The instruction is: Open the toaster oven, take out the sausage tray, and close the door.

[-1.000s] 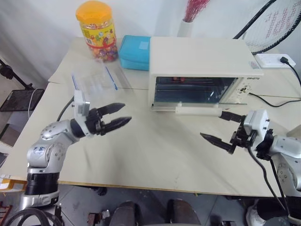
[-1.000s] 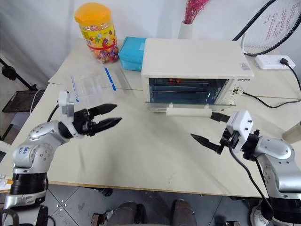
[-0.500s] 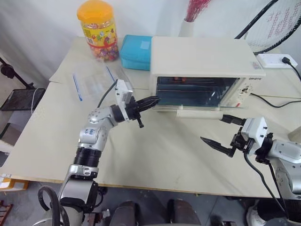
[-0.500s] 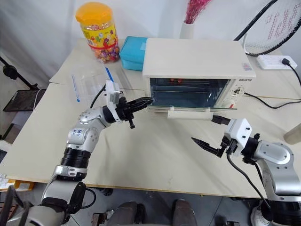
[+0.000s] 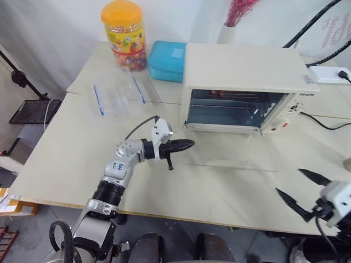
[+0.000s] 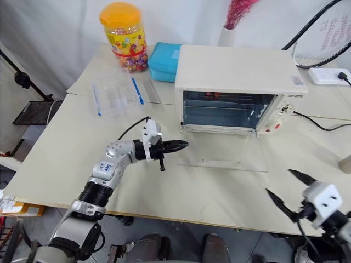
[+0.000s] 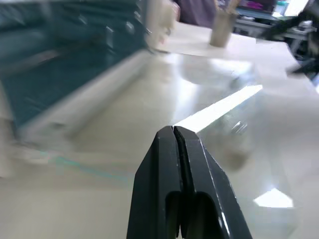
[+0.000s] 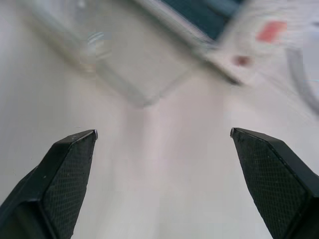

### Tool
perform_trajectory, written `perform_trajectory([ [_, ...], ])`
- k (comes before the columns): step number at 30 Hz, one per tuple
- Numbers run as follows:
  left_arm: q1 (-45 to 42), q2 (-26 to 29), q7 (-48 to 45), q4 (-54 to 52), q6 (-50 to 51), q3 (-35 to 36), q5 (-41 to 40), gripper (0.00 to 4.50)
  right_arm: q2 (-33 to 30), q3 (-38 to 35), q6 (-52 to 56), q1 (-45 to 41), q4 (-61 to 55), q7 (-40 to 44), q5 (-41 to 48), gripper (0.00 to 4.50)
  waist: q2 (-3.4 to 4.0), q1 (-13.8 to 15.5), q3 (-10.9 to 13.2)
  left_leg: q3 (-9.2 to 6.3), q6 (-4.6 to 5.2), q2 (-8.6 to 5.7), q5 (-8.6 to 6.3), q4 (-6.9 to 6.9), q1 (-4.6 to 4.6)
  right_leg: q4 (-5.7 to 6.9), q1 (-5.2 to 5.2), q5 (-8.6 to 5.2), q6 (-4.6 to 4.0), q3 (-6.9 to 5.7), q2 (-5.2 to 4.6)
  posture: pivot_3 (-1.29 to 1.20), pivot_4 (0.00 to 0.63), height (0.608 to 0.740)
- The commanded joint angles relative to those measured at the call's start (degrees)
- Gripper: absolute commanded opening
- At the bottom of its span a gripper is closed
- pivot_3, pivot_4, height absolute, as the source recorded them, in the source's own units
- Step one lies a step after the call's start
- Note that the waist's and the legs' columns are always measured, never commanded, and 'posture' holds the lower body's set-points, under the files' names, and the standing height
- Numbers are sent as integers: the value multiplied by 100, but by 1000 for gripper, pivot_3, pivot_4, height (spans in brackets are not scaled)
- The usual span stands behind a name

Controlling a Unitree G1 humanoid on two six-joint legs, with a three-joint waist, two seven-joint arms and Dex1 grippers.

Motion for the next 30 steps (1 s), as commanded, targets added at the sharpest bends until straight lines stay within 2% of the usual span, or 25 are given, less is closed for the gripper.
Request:
perform_trajectory([
  [1, 50, -20, 69, -377, 10, -1, 23, 26, -226, 17, -85, -390, -337, -243, -167, 4500, 1, -75, 0, 1, -2, 6, 1, 0, 4, 0, 1, 0, 0, 2, 3, 0, 150, 740],
  [3, 128, 7, 87, -478, 36, -11, 37, 26, -341, 369, -48, -883, -479, -527, -574, 4500, 12, -146, -7, 3, -8, 10, 4, -1, 7, 3, 0, 0, -1, 4, 4, 0, 150, 740],
  [5, 250, 52, 142, -658, 109, 82, -38, 26, -385, 984, 571, -1599, -675, -1144, -1364, 4500, 15, -175, -9, 5, -11, 12, 6, -3, 14, 14, -2, 0, -1, 6, 5, 0, 150, 740],
  [8, 475, 103, 278, -1026, 376, 359, -305, 614, -242, 2087, 1230, -2719, -694, -1717, -2405, 4500, 16, -177, -9, 6, -16, 15, 11, 1, 7, 30, -18, 0, -5, 9, 3, 0, 150, 740],
  [14, 991, 400, 345, -1892, 785, 809, -748, 2542, 281, 3564, 1108, -4434, 377, -2700, -3927, 4500, 16, -121, -9, -16, -13, 2, 11, 2, -15, 25, -21, -2, -10, -8, -5, 0, 150, 740],
  [20, 1402, 578, 514, -2553, 985, 1126, -1054, 4440, 474, 4430, 841, -5710, 1912, -3768, -5231, 4500, 15, -162, -8, -27, -11, -8, 10, 3, -21, 24, -20, -2, -10, -15, -11, 0, 150, 740],
  [27, 1433, 514, 628, -2728, 1064, 1146, -1221, 4440, 661, 4916, 655, -6797, 3544, -4781, -5899, 4500, 15, -213, -9, -28, -14, -4, 12, 3, -21, 26, -20, -2, -10, -18, -6, 0, 150, 740],
  [30, 1386, 518, 626, -2704, 1051, 1115, -1231, 4480, 698, 5070, 501, -7046, 3915, -4924, -5978, 3584, 15, -262, -9, -29, -14, -3, 12, 0, -21, 26, -20, -2, -10, -19, -5, 0, 150, 740],
])
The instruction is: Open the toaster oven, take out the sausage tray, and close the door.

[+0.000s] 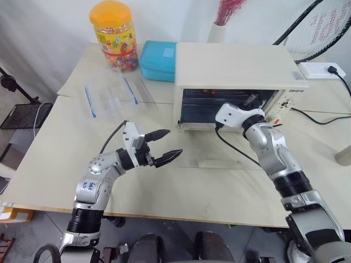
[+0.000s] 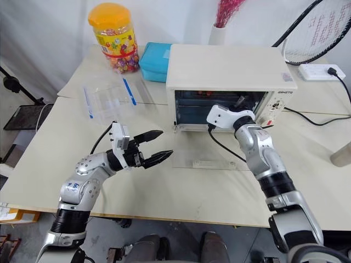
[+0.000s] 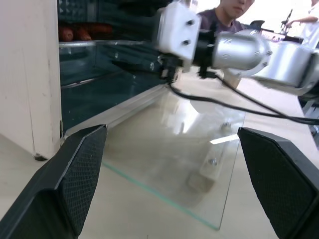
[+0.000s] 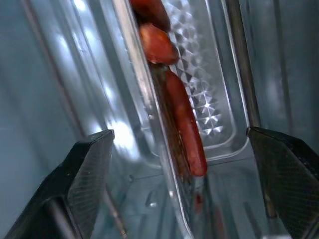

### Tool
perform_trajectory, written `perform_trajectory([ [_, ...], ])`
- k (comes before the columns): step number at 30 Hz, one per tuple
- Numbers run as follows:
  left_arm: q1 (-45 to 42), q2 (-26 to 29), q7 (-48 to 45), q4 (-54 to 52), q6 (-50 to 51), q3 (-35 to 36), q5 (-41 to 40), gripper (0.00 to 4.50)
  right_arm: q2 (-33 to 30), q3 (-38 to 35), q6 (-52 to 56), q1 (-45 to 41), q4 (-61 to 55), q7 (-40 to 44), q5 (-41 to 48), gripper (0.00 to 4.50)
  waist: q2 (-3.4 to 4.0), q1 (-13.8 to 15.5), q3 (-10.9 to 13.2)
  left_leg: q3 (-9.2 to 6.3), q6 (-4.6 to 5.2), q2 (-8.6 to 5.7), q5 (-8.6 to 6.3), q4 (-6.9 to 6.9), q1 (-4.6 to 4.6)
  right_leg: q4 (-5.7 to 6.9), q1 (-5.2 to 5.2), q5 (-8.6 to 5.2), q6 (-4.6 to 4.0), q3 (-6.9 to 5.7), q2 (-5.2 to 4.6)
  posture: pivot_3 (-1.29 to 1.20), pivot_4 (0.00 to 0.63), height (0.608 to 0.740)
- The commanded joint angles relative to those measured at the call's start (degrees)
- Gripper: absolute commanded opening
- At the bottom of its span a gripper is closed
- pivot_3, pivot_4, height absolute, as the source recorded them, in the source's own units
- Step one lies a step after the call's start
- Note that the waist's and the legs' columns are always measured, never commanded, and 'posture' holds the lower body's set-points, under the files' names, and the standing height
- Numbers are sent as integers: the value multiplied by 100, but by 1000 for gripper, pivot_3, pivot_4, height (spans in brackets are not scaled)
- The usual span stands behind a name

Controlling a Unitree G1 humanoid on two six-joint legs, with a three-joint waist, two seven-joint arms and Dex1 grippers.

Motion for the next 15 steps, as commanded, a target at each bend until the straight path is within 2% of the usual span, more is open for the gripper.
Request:
perform_trajectory([
  [1, -105, 13, 1, -209, -46, -7, -101, 4480, 28, 108, -211, -249, 263, -232, -131, 3238, 0, -43, 0, 0, 0, 0, 0, -1, -1, 0, 0, 0, 0, -1, 0, 0, 150, 740],
  [10, -886, -101, -167, 540, -214, -53, -37, 4480, 85, 309, -336, -384, 331, -422, -367, 72, -1, -67, 1, 0, -3, 2, 4, -2, -1, 0, 0, 0, 0, -1, 3, 0, 150, 740],
  [15, -1456, -413, -8, 1049, -233, 82, -163, 4480, 55, 309, -395, -384, 81, -438, -516, 31, -7, -67, 2, 0, -3, 3, 4, -2, -3, -1, -1, 0, 0, -1, 5, 0, 150, 740],
])
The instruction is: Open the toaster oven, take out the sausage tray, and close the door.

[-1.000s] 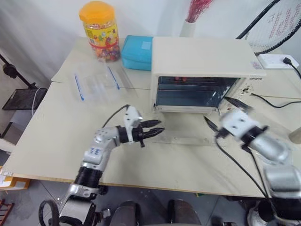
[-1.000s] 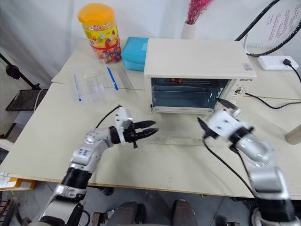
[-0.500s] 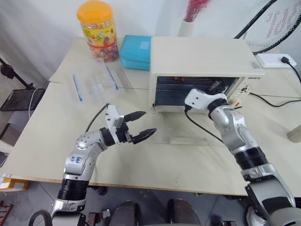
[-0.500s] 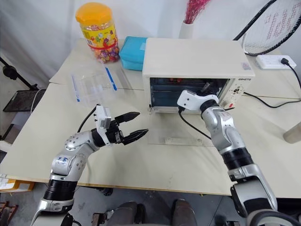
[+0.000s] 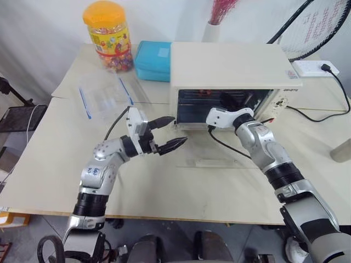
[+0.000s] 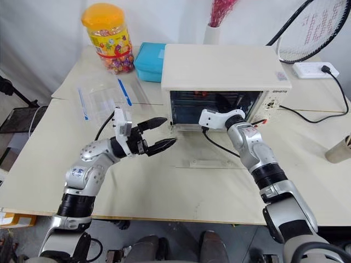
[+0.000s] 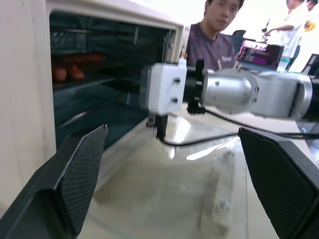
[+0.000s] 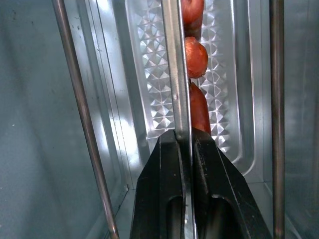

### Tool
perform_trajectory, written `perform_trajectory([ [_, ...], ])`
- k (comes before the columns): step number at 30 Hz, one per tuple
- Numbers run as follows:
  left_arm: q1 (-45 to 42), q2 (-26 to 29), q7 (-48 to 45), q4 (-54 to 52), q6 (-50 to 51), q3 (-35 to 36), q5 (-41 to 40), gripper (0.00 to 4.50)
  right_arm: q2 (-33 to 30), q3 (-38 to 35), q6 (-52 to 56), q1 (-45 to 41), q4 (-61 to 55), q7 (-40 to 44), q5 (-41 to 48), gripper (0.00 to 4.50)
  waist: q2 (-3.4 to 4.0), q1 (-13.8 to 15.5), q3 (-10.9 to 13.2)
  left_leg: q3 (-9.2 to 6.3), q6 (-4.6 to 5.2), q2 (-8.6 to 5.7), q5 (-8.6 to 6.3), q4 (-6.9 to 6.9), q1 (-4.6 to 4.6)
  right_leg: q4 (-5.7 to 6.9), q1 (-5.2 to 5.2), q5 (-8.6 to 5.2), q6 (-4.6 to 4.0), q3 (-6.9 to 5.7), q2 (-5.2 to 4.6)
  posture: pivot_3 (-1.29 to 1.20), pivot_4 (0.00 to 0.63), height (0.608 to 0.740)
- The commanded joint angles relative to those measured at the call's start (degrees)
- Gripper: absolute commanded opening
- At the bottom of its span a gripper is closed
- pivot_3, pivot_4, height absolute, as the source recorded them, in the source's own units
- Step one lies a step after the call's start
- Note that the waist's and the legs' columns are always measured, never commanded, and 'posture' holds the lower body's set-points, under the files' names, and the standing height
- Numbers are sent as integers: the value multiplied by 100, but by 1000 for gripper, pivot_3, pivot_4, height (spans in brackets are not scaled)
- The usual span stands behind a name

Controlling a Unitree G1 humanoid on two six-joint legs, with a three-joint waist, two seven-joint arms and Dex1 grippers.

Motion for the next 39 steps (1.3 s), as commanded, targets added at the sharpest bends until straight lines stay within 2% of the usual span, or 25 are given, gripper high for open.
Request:
perform_trajectory([
  [1, -415, -250, 160, 187, -98, 142, -170, 4480, -13, -117, -73, -91, -410, -138, 46, 31, -1, -3, 1, 0, 0, 0, 0, 0, 0, 1, 0, 0, 0, 0, 0, 0, 150, 740],
  [6, -830, -444, 192, 697, -325, 140, -14, 4480, -128, -163, -198, -21, -688, -30, 47, 31, -2, -25, 1, 1, 0, 2, 0, -3, -1, 0, -3, 0, 0, 0, 3, 0, 150, 740],
  [11, -1042, -398, 122, 1051, -478, 207, 15, 4480, -359, -205, -343, 327, -1377, 342, 152, 31, -3, -2, 2, -1, 0, 1, 0, -4, -4, 0, -6, 0, 0, -4, 2, 0, 150, 740],
  [19, -1194, -117, -130, 1468, -542, 345, -39, 4480, -551, -583, 83, 1818, -3512, 1173, 164, 31, -3, -12, 2, 4, -6, 8, 4, -3, -2, 1, -6, 0, 0, -1, 7, 0, 150, 740],
  [27, -1054, 97, -309, 1390, -113, 461, -298, 4480, -641, -1024, 212, 3505, -5319, 1419, -87, 31, -4, 27, 3, 10, -7, 10, 5, -4, 1, 2, -9, 0, 0, 4, 10, 0, 150, 740],
  [29, -930, 263, -377, 1161, 285, 483, -447, 4480, -642, -1113, 234, 3818, -5607, 1511, -152, 31, -4, 17, 3, 9, -7, 8, 5, -4, 1, 2, -8, 0, 0, 5, 9, 0, 150, 740],
  [35, -680, 993, -55, 302, 2789, 653, -1314, 4480, -718, -1346, 174, 4323, -6002, 1780, -177, 31, -7, 30, 5, 4, -7, 8, 5, -4, 2, 3, -6, 0, 0, 8, 8, 0, 150, 740],
  [39, -743, 1102, 471, -23, 4655, 1037, -2256, 4480, -826, -1492, 24, 4416, -6092, 1971, -18, 31, -10, 68, 6, -6, -7, 3, 5, -2, 2, 3, -1, 0, 0, 7, 3, 0, 150, 740],
])
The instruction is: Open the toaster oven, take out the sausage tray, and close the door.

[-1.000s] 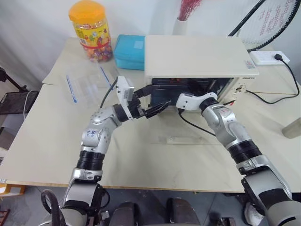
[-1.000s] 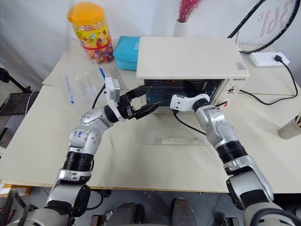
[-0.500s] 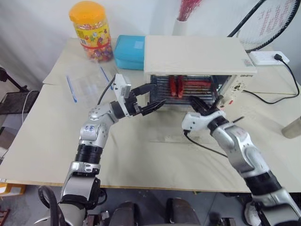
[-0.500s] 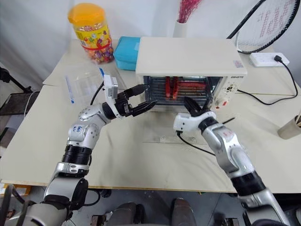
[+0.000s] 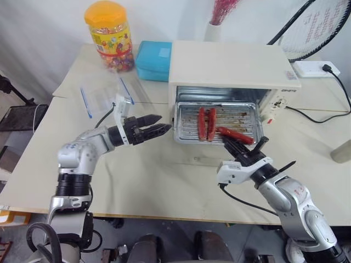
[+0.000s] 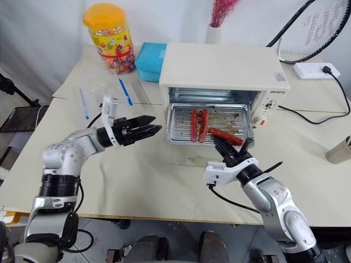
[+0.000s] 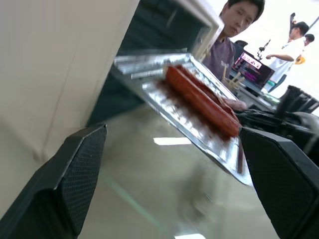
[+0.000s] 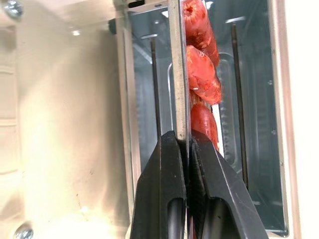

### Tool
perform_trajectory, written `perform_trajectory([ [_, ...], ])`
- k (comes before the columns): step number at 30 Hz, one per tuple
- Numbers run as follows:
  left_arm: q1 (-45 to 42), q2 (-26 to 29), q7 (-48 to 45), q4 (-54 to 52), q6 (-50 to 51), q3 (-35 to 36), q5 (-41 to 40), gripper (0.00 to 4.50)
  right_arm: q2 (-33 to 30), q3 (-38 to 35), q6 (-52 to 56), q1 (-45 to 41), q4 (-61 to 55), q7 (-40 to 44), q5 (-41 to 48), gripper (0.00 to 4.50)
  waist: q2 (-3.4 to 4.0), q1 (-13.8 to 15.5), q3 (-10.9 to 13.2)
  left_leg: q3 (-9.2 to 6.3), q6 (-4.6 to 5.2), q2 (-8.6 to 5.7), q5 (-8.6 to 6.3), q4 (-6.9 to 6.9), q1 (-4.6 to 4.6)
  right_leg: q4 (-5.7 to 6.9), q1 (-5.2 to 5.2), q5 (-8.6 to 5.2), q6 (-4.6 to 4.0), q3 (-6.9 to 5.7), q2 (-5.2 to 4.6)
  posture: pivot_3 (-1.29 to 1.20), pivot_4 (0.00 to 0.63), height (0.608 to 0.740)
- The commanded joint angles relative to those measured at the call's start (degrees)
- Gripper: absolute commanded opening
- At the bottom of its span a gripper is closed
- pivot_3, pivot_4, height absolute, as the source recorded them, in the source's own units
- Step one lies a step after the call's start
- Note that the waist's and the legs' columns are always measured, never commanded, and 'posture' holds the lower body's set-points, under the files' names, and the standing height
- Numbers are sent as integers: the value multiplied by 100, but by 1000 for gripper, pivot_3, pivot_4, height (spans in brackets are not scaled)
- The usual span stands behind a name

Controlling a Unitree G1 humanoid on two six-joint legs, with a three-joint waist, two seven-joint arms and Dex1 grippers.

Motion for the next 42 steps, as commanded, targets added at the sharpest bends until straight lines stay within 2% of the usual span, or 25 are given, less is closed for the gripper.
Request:
perform_trajectory([
  [1, -105, -47, 384, -469, 1280, 343, -847, 4480, -141, -228, -244, 2, -390, 107, 196, 31, -1, 19, 1, -1, 0, -1, 0, 0, 0, 0, 0, 0, 0, 0, 0, 0, 150, 740],
  [5, -184, -317, 1129, -487, 2247, 679, -1220, 4480, -236, -177, -556, 37, -429, 340, 530, 31, -1, 48, 1, -3, 0, -1, 0, 0, 0, 0, 2, 0, 0, -2, 1, 0, 150, 740],
  [10, -204, -745, 1782, -440, 2682, 1037, -1421, 4480, -229, -111, -889, -37, -444, 561, 798, 31, -1, 75, 1, -3, -1, -1, 1, 0, 2, 0, 2, 0, 0, -2, 3, 0, 150, 740],
  [11, -218, -849, 1929, -398, 2768, 1181, -1481, 4106, -211, -111, -899, -37, -438, 609, 850, 0, -2, 88, 1, -3, -1, -2, 1, 0, 2, 0, 2, 0, 0, -1, 3, 0, 150, 740],
  [13, -218, -933, 2105, -346, 2928, 1347, -1528, 3669, -197, -129, -943, -22, -422, 661, 880, 0, -2, 102, 1, -3, -1, -2, 1, 2, 2, 0, 2, 0, 0, -2, 2, 0, 150, 740],
  [19, -127, -1030, 2386, -323, 3244, 1621, -1579, 1996, -173, -158, -1033, -34, -354, 657, 889, 0, -2, 104, 1, -3, -1, -3, 1, 2, 2, 0, 2, 0, 0, -2, 2, 0, 150, 740],
  [20, -119, -1066, 2425, -326, 3312, 1671, -1594, 1606, -170, -159, -1050, -53, -335, 650, 892, 0, -2, 105, 1, -3, -2, -4, 1, 1, 2, 0, 3, 0, 0, -2, 2, 0, 150, 740],
  [24, -180, -1320, 2659, -258, 3621, 1987, -1649, 508, -154, -114, -1149, -123, -297, 628, 932, 0, -2, 107, 1, -3, -2, -4, 1, 2, 2, -1, 3, 0, 0, -2, 2, 0, 150, 740],
  [28, -161, -1336, 3095, 155, 3740, 2069, -2253, 9, -134, -73, -1264, -119, -284, 674, 1067, 0, -3, 107, 2, -3, -2, -4, 1, 2, 3, -1, 3, 0, 0, -2, 2, 0, 150, 740],
  [32, -56, -1185, 4005, 715, 3740, 2162, -3313, 9, -86, -164, -1177, -29, -327, 958, 1755, 0, -3, 105, 2, -4, -2, -4, 1, 1, 5, 0, 3, 0, 0, -1, 0, 0, 150, 740],
  [36, 89, -1058, 5133, 1280, 3658, 2372, -4813, 0, -182, -318, -1133, 101, -323, 1251, 2396, 1155, -4, 104, 2, -11, -2, -4, 1, 1, 8, 2, 8, 0, 0, -3, -5, 0, 150, 740],
  [39, 644, -631, 6085, 1149, 3051, 1797, -6452, 0, -380, -478, -1308, 250, -259, 1418, 2781, 2045, -4, 90, 2, -12, -2, -5, 1, 1, 10, 2, 10, 0, 0, 3, -9, 0, 150, 740],
  [42, 1067, -632, 6400, 721, 2500, 1857, -7030, 0, -578, -694, -1570, 451, -147, 1574, 3223, 2980, -4, 99, 2, -19, -3, -3, 0, -3, 21, 2, 19, 0, -1, 28, -18, 0, 150, 740],
])
